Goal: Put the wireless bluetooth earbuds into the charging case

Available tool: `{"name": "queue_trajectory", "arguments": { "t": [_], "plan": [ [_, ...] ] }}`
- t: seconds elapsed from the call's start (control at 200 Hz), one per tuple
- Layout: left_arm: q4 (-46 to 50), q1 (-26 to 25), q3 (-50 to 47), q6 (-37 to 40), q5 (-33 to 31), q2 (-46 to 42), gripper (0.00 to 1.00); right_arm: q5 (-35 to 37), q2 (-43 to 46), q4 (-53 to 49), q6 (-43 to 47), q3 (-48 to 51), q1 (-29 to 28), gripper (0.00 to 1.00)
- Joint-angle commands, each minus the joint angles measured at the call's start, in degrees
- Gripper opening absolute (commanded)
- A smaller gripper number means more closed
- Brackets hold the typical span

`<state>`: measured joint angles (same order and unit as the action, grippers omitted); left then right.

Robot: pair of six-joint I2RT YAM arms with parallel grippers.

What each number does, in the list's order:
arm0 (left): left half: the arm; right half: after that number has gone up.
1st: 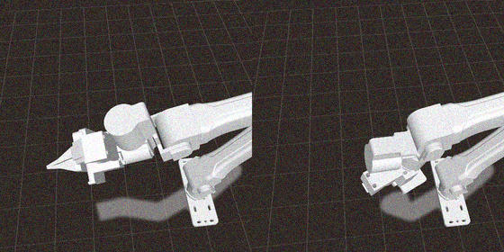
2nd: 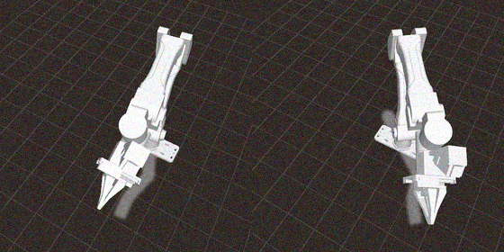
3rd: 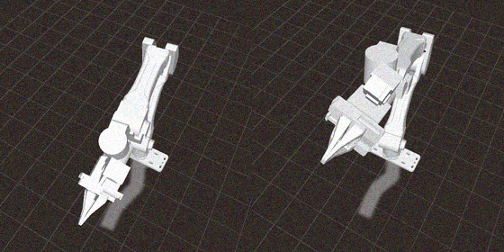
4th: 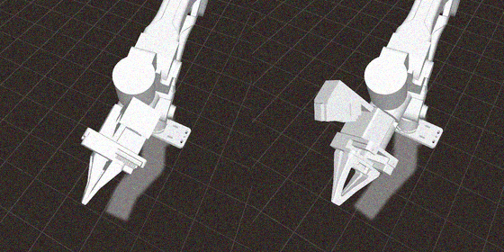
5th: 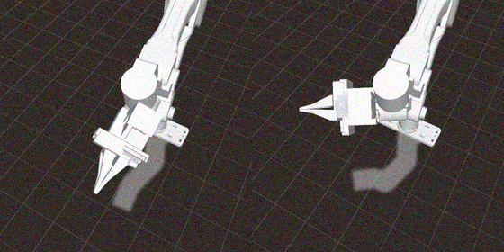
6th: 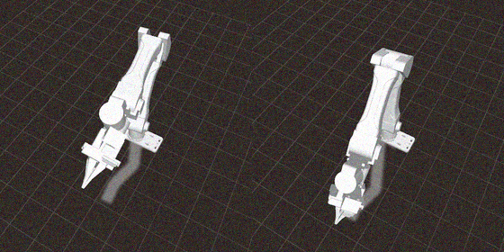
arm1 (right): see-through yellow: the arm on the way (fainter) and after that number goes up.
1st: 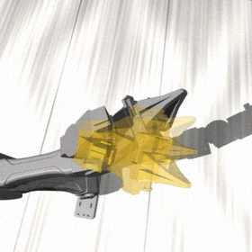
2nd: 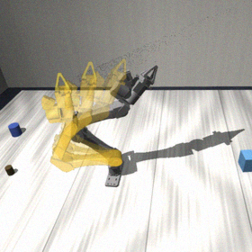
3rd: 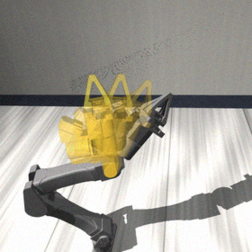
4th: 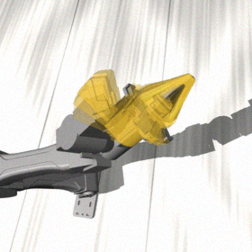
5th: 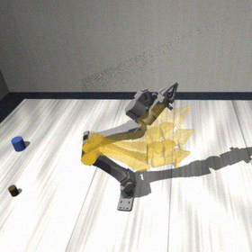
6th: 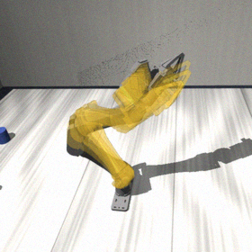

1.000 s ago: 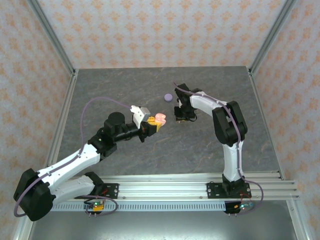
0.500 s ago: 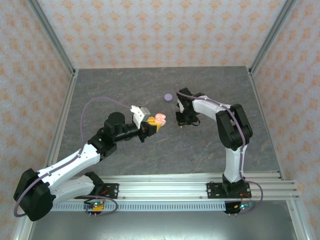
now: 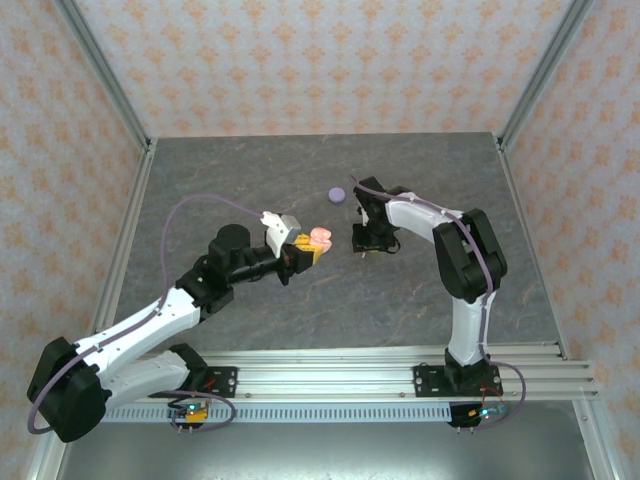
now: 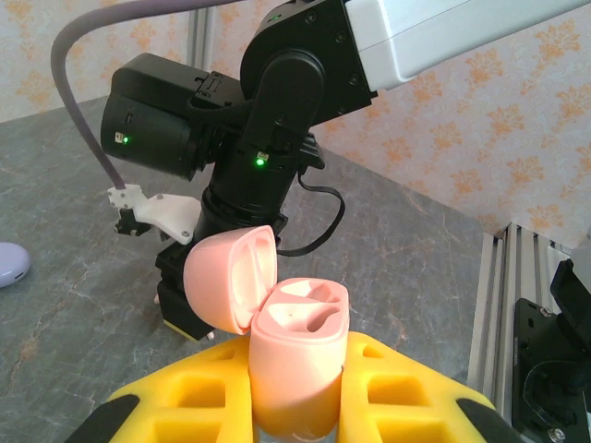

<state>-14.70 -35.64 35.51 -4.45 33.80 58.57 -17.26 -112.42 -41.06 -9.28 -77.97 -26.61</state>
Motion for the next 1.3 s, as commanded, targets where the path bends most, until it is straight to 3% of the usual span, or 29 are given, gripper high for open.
{"name": "queue_trajectory", "arguments": {
  "t": [0.0,0.455,1.021,1.296],
  "plan": [
    [-0.7,-0.5,0.5,0.1,-0.7,-0.1,0.15,4.5,3.0,-0.1,-6.4,0.1,-0.6,0.38],
    [-0.8,-0.5,0.4,0.2,-0.8,0.1,0.15,1.2,0.1,0.8,-6.8,-0.8,-1.1,0.41],
    [-0.6,-0.5,0.4,0.1,-0.9,0.0,0.15,-1.6,-2.7,-0.5,-2.3,-4.5,-2.0,0.37],
    [-0.4,-0.5,0.3,0.1,-1.0,-0.4,0.15,4.2,-2.9,-2.5,-1.2,-5.1,-2.7,0.38]
  ]
}}
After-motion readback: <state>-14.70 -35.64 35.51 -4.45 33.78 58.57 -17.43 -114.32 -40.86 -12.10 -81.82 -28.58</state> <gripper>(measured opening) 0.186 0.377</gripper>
